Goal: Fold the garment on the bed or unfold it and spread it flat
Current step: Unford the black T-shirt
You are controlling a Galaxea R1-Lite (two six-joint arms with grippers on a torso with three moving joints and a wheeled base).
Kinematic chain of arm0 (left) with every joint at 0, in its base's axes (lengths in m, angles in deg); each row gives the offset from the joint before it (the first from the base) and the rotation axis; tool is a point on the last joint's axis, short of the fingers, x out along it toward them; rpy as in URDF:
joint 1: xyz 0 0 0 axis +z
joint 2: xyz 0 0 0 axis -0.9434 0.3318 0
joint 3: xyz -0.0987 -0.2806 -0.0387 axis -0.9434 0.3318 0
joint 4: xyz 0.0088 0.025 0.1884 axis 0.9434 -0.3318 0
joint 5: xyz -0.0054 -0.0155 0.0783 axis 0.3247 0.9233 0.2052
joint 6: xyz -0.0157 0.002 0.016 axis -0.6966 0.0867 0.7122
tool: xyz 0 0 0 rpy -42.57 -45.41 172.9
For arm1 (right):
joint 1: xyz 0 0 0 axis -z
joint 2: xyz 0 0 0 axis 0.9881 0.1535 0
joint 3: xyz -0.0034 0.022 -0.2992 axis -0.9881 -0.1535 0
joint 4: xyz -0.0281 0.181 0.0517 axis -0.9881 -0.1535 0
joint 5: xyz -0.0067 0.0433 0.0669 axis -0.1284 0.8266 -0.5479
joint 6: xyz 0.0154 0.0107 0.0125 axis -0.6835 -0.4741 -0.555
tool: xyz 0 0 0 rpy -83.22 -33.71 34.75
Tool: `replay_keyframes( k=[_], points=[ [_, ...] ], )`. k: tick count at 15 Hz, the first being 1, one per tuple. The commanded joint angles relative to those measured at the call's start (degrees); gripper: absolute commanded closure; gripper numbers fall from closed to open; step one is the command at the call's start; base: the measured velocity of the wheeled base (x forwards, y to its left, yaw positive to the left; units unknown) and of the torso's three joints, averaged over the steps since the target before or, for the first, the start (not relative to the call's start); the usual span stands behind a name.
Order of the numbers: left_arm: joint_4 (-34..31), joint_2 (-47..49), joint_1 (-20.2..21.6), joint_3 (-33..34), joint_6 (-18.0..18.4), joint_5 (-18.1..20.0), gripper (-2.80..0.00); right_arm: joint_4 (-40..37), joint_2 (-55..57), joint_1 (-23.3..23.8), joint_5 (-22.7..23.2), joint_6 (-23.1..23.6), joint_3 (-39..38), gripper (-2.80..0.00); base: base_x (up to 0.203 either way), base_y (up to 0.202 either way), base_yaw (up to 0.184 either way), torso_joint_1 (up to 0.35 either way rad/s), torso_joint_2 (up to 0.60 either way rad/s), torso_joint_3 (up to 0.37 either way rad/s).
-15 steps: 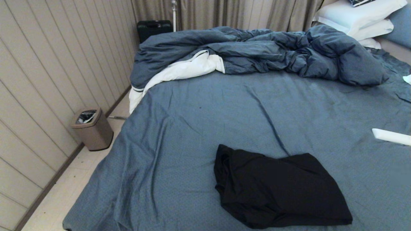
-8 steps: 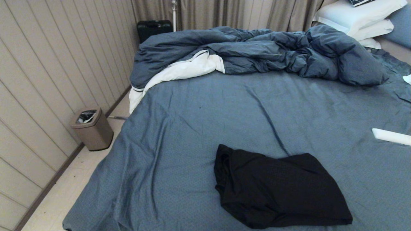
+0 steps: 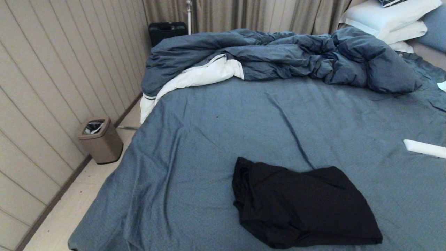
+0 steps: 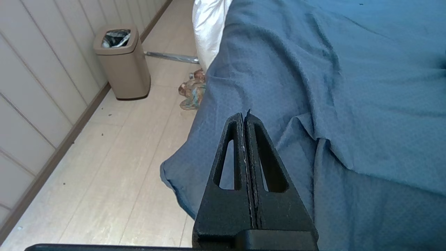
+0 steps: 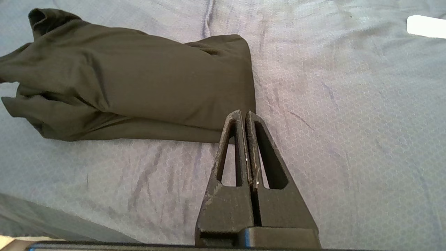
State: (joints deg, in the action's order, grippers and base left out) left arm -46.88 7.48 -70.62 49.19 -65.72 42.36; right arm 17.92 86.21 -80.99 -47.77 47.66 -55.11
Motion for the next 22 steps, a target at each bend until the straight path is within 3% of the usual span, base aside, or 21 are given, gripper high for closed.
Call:
replay_keyframes(
  k=[1, 13, 22],
  points=[
    [0.0, 0.1, 0.0, 0.0, 0.0, 0.0, 0.00, 0.1, 0.2, 0.0, 0.1, 0.3, 0.0, 0.00, 0.000, 0.000, 0.000, 0.000, 0.00, 0.000],
    [0.0, 0.1, 0.0, 0.0, 0.0, -0.1, 0.00, -2.2, 4.1, -0.1, 0.5, 2.1, 2.4, 0.00, 0.000, 0.000, 0.000, 0.000, 0.00, 0.000],
    [0.0, 0.1, 0.0, 0.0, 0.0, 0.0, 0.00, -3.6, 47.6, -4.1, 2.9, 0.9, 36.7, 0.00, 0.000, 0.000, 0.000, 0.000, 0.00, 0.000]
  ],
)
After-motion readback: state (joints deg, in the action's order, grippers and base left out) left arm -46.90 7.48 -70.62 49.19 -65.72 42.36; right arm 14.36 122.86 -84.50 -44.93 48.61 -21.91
